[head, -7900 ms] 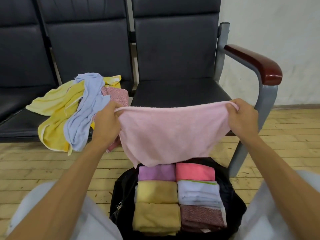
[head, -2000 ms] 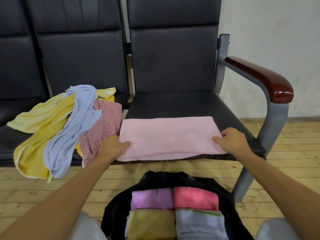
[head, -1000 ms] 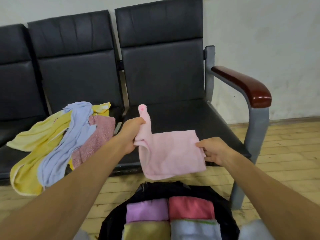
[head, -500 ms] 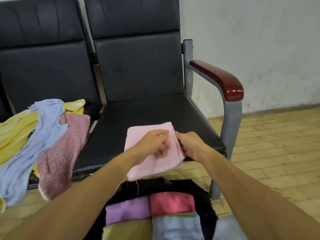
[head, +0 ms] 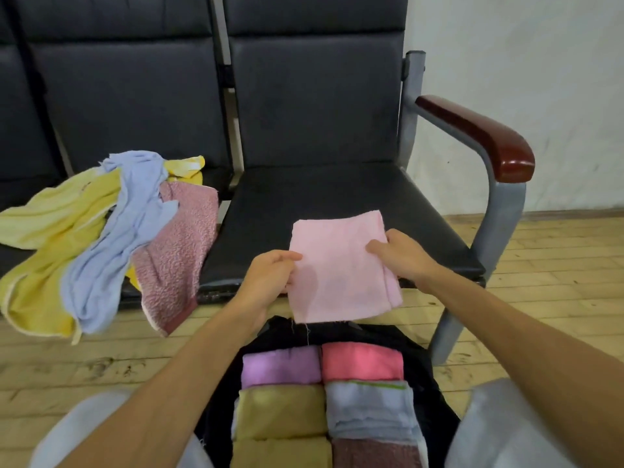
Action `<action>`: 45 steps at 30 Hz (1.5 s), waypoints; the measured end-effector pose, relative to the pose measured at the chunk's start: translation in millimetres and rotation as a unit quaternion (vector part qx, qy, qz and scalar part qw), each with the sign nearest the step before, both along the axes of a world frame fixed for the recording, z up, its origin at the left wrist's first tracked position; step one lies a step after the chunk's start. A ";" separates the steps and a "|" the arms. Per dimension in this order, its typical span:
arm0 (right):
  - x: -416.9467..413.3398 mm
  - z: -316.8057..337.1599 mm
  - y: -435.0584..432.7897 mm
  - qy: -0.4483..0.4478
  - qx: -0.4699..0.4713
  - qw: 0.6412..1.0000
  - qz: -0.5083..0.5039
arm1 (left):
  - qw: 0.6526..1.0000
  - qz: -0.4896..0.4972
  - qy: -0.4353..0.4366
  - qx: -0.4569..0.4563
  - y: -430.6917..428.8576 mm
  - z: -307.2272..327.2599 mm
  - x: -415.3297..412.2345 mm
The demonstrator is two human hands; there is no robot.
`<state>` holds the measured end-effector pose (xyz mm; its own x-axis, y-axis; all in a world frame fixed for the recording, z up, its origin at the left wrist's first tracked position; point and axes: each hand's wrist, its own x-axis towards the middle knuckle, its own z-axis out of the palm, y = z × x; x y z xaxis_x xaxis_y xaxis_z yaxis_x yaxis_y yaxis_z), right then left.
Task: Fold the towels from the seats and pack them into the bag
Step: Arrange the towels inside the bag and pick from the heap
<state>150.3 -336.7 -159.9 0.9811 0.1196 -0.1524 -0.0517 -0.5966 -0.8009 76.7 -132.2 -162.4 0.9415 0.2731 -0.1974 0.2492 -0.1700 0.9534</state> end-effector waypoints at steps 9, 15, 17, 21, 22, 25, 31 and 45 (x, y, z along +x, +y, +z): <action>-39.0 53.1 35.5 -0.034 0.224 0.974 0.026 | 0.995 0.065 0.018 -0.069 11.9 3.1 -9.7; -71.3 46.1 36.9 0.034 0.335 0.942 -0.005 | 0.924 -0.080 0.052 -0.371 23.8 -0.1 -41.9; -75.0 46.7 32.6 0.044 0.344 0.938 -0.009 | 0.934 -0.065 0.057 -0.348 26.9 4.4 -50.9; -77.2 41.8 20.4 0.056 0.338 0.940 -0.011 | 0.944 -0.045 0.055 -0.321 32.5 14.8 -60.7; -77.8 37.6 18.2 0.064 0.336 0.939 -0.010 | 0.950 -0.045 0.052 -0.306 33.2 16.9 -61.5; -79.6 23.7 14.2 0.101 0.349 0.932 -0.014 | 0.965 -0.051 0.033 -0.255 34.2 18.1 -64.1; -78.0 7.1 2.1 0.146 0.358 0.921 0.047 | 0.984 -0.059 0.011 -0.167 39.7 4.7 -62.8; -72.5 2.5 -6.9 0.136 0.387 0.908 0.083 | 0.972 -0.119 -0.046 -0.196 50.2 -0.3 -55.7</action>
<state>77.9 -343.6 -157.4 0.8782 0.4377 -0.1925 -0.2706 0.1229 -0.9548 21.0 -82.0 -162.8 0.9875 -0.0345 -0.1537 0.1573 0.1690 0.9730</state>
